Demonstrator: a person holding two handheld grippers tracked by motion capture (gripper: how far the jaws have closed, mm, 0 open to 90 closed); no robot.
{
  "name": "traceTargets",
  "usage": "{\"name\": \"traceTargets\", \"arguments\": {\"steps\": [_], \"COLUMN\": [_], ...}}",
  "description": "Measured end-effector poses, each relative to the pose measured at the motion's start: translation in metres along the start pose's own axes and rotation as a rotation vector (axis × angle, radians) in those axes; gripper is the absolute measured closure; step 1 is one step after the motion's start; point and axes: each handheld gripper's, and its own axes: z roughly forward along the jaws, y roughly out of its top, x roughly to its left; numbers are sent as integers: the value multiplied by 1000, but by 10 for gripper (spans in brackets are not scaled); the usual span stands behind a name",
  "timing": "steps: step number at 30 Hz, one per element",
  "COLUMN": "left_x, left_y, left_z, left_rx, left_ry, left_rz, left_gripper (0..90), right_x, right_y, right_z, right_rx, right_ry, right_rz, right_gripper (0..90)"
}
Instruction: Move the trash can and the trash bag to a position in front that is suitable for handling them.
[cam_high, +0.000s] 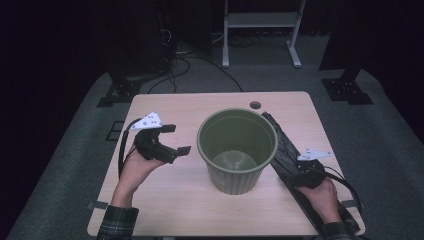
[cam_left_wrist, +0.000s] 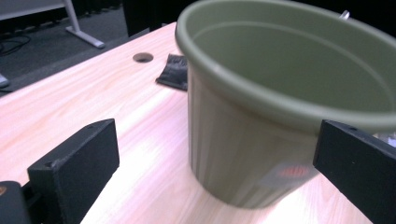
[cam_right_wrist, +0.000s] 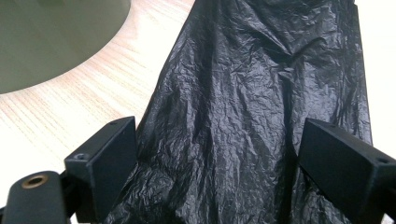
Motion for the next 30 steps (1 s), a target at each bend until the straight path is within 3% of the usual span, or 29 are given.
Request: {"name": "traceTargets", "arguments": {"steps": [15, 19, 30], "left_x": [-8, -7, 0], "left_y": [-81, -100, -131], "left_z": [20, 28, 35], "left_rx": [116, 154, 232], "left_ry": [18, 51, 105], "left_rz": [-6, 1, 0], "left_gripper": [0, 0, 0], "right_x": [0, 0, 0], "right_y": [0, 0, 0], "right_z": [0, 0, 0], "right_rx": [0, -1, -1], "right_ry": [-1, -1, -2], "right_rz": [1, 1, 1], "right_gripper": [106, 106, 107]}}
